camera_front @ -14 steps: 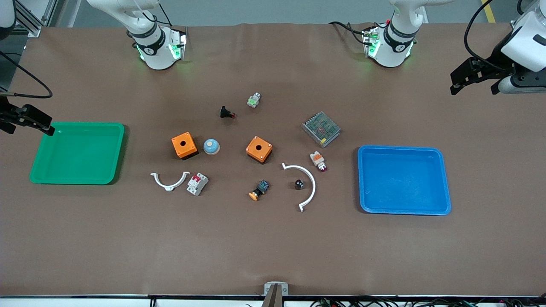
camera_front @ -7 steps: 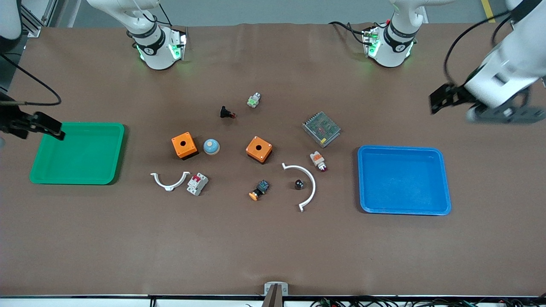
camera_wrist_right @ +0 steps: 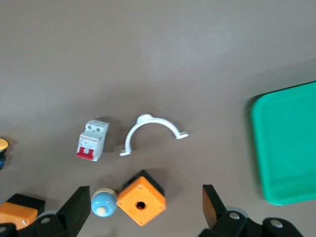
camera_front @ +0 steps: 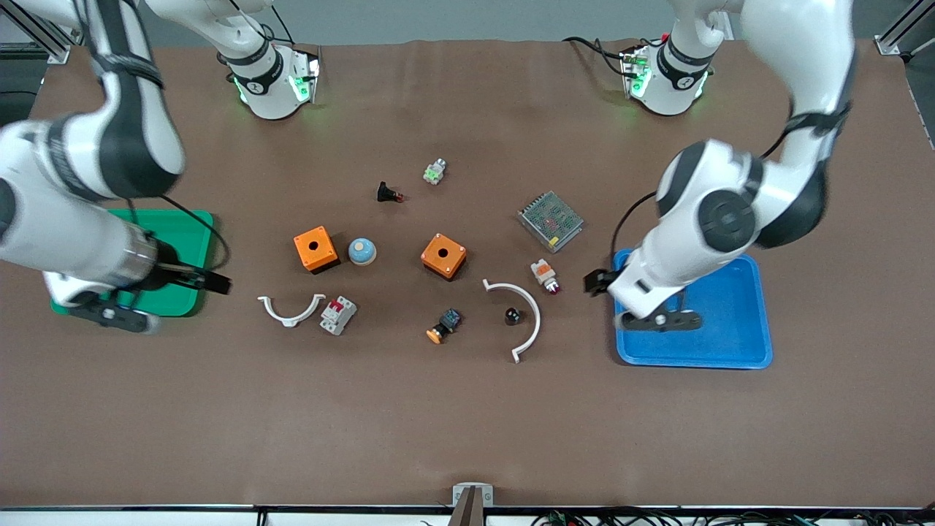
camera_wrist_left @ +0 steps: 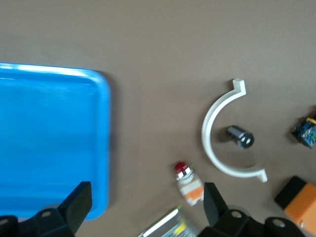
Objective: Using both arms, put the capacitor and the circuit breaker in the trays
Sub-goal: 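Grasp the breaker with the right gripper while the left gripper grasps the capacitor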
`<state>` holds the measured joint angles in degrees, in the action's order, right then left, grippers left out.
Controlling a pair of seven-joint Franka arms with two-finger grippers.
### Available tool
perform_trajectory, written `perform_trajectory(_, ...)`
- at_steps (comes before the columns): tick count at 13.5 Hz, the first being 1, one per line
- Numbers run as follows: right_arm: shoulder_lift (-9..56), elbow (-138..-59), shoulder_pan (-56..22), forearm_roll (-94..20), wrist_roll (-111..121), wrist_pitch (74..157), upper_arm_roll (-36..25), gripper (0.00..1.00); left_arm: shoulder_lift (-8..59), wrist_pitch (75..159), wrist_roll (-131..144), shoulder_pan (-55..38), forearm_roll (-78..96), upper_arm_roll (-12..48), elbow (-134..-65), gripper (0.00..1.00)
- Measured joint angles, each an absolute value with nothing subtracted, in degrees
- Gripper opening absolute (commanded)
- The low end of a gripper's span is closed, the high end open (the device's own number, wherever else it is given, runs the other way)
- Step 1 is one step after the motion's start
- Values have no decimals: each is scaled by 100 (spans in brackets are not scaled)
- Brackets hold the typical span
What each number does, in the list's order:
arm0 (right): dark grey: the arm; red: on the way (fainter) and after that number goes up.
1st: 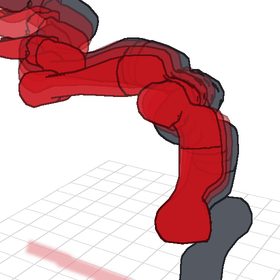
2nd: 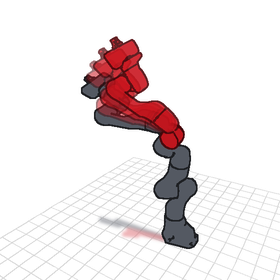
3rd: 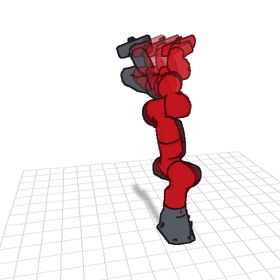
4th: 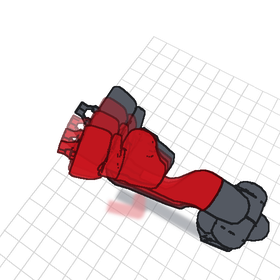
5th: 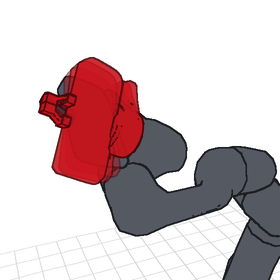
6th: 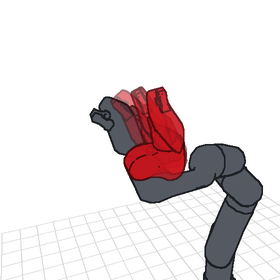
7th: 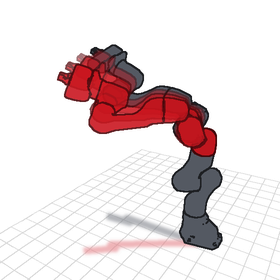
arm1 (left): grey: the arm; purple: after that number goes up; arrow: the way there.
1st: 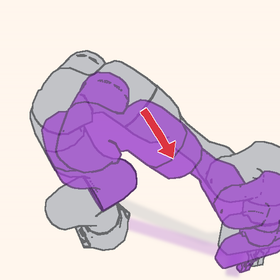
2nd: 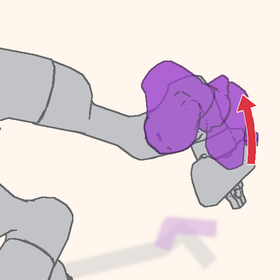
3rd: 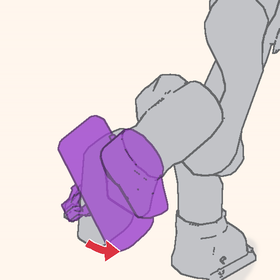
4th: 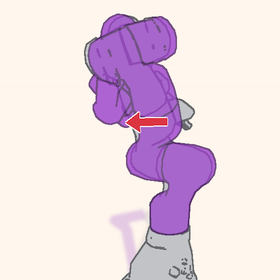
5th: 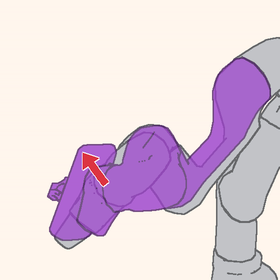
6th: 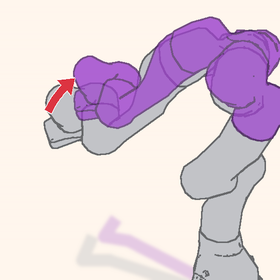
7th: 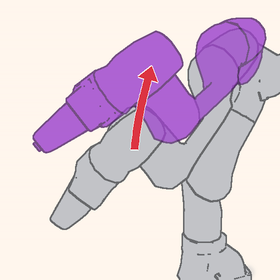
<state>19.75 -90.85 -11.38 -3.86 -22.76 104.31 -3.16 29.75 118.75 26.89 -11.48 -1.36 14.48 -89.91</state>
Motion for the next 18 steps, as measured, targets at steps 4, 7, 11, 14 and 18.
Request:
perform_trajectory(4, 2763, -9170, -1673, -386, -3391, 11037, -312, 100, 3773, 12720, 3682, -1656, -137, 1431, -8863, 84)
perform_trajectory(7, 3372, -9227, -1965, -386, -4395, 11780, -312, 100, 4088, 13173, 4115, -2049, -137, 1349, -8668, 71)
perform_trajectory(11, 3816, -9307, -2134, -386, -5088, 12377, -312, 94, 4479, 13533, 4169, -2432, -137, 1162, -8359, 63)
perform_trajectory(14, 3842, -9429, -2212, -386, -5263, 12538, -312, 45, 4717, 13712, 4170, -2961, -137, 604, -8291, 59)
perform_trajectory(18, 3840, -9433, -2285, -387, -5498, 12543, -313, 4, 4851, 13767, 4172, -3081, -137, 499, -8257, 56)
